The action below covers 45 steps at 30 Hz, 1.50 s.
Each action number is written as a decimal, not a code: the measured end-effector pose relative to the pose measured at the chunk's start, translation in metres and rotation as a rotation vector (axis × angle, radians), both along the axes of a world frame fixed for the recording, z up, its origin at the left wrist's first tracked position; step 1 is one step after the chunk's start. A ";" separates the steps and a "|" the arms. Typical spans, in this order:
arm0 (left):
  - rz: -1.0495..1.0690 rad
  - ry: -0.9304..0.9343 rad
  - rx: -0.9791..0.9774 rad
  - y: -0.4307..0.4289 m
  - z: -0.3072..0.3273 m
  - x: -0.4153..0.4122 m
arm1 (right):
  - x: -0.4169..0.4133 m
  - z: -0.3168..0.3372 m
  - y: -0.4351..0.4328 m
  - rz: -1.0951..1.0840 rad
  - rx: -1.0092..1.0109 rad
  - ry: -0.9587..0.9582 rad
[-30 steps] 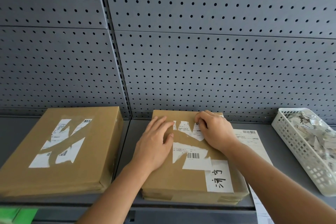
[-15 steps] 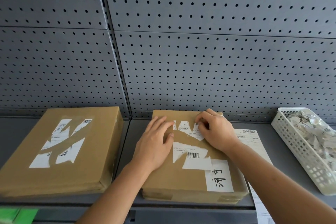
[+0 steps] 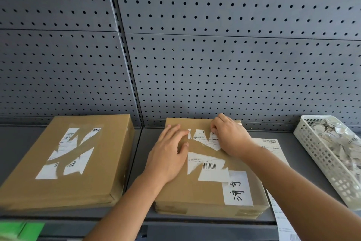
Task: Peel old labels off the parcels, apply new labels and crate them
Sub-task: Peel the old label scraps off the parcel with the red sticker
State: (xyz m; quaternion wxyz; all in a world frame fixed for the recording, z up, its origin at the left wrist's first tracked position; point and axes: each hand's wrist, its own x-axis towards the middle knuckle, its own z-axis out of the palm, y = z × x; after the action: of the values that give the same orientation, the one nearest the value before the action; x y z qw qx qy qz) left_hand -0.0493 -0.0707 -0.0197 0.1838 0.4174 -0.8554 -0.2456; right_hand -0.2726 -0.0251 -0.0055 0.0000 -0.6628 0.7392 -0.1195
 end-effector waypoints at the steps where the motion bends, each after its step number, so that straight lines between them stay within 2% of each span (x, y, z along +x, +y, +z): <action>1: 0.001 -0.003 0.000 0.000 0.000 0.000 | -0.001 -0.001 0.000 -0.001 0.000 -0.019; 5: 0.008 -0.013 0.009 0.000 0.001 0.001 | -0.004 -0.003 0.005 0.011 -0.013 -0.092; 10: 0.012 -0.021 0.018 0.000 0.003 0.000 | -0.005 -0.004 0.016 0.022 -0.124 -0.285; 13: 0.013 -0.027 0.015 0.001 0.003 0.000 | -0.005 -0.002 0.018 0.007 -0.111 -0.339; 22: 0.015 -0.034 0.015 0.001 0.004 0.000 | -0.001 -0.005 0.006 0.010 -0.140 -0.047; 25: 0.019 -0.034 0.007 0.001 0.003 0.000 | -0.001 -0.007 0.008 0.037 -0.130 -0.010; 39: 0.016 -0.050 0.010 0.001 0.004 -0.001 | 0.003 -0.008 0.026 0.026 -0.197 -0.158; 45: 0.018 -0.059 0.019 0.001 0.005 -0.001 | 0.005 -0.002 0.024 0.004 -0.148 -0.258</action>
State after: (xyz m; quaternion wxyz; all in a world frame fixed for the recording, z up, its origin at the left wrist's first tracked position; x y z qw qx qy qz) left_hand -0.0501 -0.0699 -0.0148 0.1566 0.4340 -0.8542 -0.2397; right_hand -0.2677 -0.0009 -0.0074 0.0464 -0.6416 0.7209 -0.2579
